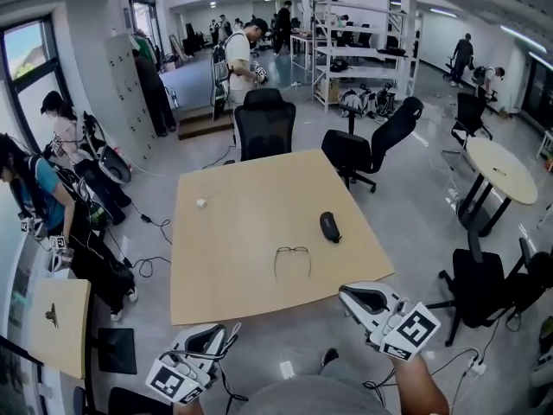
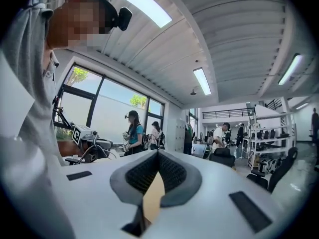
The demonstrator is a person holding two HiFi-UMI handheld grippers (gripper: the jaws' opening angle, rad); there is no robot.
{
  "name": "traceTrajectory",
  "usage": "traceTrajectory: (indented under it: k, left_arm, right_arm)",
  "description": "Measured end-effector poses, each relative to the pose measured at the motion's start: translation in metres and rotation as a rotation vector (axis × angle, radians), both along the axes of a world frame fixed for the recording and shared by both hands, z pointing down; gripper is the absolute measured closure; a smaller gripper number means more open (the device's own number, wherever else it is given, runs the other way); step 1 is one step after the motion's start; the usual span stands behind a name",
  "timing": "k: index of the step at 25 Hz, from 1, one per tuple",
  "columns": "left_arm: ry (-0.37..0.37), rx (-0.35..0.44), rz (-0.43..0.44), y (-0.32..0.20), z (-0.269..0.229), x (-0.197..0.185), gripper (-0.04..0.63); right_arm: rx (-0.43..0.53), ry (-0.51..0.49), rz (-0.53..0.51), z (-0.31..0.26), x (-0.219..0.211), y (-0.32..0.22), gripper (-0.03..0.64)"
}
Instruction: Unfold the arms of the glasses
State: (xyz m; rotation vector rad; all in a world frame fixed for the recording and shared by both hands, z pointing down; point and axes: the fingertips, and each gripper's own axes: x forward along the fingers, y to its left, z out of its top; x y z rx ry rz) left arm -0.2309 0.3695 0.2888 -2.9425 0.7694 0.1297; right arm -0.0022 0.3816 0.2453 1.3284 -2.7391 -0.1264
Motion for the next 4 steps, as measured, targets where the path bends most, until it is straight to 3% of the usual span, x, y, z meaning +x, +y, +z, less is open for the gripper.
traceTrajectory:
  k: [4]
  left_arm:
    - [0.009,-0.021,0.010,0.012,-0.011,0.013,0.589]
  right_arm:
    - [-0.022,0.005,0.012,-0.013,0.014,0.017,0.609]
